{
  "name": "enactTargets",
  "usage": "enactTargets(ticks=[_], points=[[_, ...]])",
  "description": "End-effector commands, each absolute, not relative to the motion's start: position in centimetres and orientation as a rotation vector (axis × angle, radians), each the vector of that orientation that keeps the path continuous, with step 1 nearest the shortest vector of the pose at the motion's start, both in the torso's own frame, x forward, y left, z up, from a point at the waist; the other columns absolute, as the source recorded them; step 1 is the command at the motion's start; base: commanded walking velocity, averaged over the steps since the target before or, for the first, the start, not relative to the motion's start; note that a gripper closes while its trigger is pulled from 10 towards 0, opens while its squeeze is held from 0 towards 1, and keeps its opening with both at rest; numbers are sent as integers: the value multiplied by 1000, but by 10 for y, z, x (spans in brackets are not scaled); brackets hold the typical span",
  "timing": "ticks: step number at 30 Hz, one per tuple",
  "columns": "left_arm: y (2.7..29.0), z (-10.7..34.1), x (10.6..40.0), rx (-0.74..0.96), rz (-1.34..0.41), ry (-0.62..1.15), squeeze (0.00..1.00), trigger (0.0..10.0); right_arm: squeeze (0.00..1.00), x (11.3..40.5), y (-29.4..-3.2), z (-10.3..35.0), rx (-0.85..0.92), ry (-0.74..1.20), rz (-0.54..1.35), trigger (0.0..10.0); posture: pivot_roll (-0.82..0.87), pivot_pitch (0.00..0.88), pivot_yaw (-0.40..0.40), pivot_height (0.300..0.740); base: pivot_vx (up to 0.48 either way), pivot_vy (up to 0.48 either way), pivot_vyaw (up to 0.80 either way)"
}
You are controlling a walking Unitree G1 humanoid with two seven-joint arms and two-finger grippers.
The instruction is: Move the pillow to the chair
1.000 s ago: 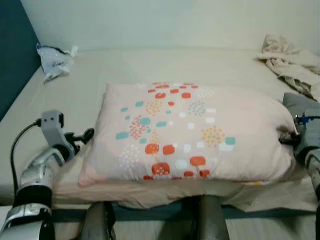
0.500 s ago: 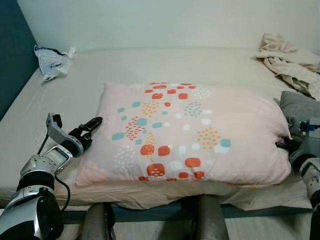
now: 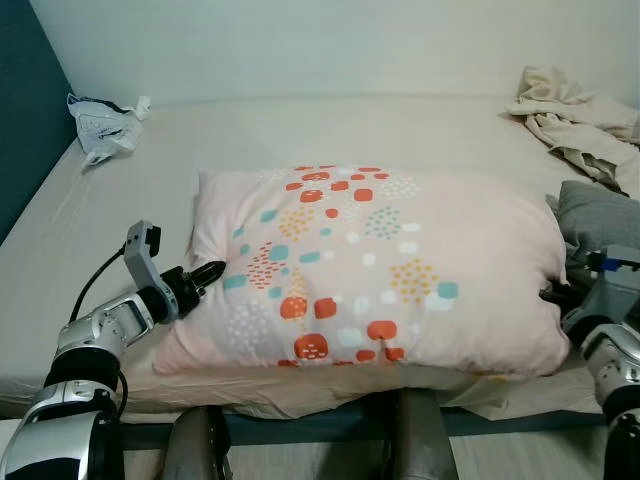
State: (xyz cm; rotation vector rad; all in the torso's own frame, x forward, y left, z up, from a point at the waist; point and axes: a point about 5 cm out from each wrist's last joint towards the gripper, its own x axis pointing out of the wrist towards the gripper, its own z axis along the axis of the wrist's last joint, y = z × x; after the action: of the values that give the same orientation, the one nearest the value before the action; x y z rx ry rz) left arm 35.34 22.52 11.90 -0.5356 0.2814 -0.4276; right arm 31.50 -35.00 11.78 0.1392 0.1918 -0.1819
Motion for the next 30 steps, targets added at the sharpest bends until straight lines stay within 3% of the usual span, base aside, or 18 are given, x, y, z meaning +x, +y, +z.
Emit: enactTargets(ticks=[1, 6, 8, 9, 13, 15, 16, 17, 19, 20, 22, 27, 28, 29, 30], points=[[225, 114, 351, -541, -408, 290, 0, 0, 0, 318, -339, 113, 165, 192, -133, 0, 21, 151, 3, 513, 0, 0, 0], [236, 138, 352, -559, -390, 160, 0, 0, 0, 337, -310, 125, 213, 95, -37, 0, 20, 137, 0, 513, 0, 0, 0], [236, 138, 352, -559, -390, 160, 0, 0, 0, 337, -310, 125, 213, 95, -37, 0, 20, 137, 0, 513, 0, 0, 0], [235, 144, 346, -544, -413, 124, 0, 0, 0, 347, -288, 132, 198, 46, 20, 0, 14, 125, -1, 513, 0, 0, 0], [233, 148, 343, -530, -425, 97, 0, 0, 0, 352, -274, 137, 183, 17, 60, 0, 11, 123, 0, 513, 0, 0, 0], [226, 163, 336, -527, -429, -1, 0, 0, 0, 364, -224, 149, 177, -47, 211, 0, 1, 101, -8, 513, 0, 0, 0], [226, 163, 336, -527, -429, -1, 0, 0, 0, 364, -224, 149, 177, -47, 211, 0, 1, 101, -8, 513, 0, 0, 0], [217, 168, 333, -512, -436, -35, 0, 0, 0, 368, -200, 155, 182, -74, 283, 0, 3, 91, -22, 513, 0, 0, 0], [217, 168, 333, -512, -436, -35, 0, 0, 0, 368, -200, 155, 182, -74, 283, 0, 3, 91, -22, 513, 0, 0, 0], [196, 177, 332, -462, -426, -107, 0, 0, 0, 373, -162, 172, 191, -137, 370, 0, 0, 75, -40, 513, 0, 0, 0], [184, 187, 332, -425, -385, -168, 0, 0, 0, 375, -143, 185, 165, -192, 410, 0, -1, 70, -42, 513, 0, 0, 0], [171, 200, 335, -333, -327, -216, 0, 0, 0, 372, -125, 198, 94, -249, 449, 0, 2, 61, -39, 513, 0, 0, 0], [160, 208, 335, -297, -297, -237, 0, 5333, 0, 368, -114, 203, 31, -280, 450, 6431, 0, 56, -36, 513, 0, 0, 0], [156, 209, 335, -299, -284, -232, 0, 10000, 0, 366, -111, 203, -17, -294, 427, 10000, -1, 53, -35, 513, 0, 0, 0], [156, 209, 335, -299, -284, -232, 0, 10000, 0, 366, -111, 203, -17, -294, 427, 10000, -1, 53, -35, 513, 0, 0, 0]])
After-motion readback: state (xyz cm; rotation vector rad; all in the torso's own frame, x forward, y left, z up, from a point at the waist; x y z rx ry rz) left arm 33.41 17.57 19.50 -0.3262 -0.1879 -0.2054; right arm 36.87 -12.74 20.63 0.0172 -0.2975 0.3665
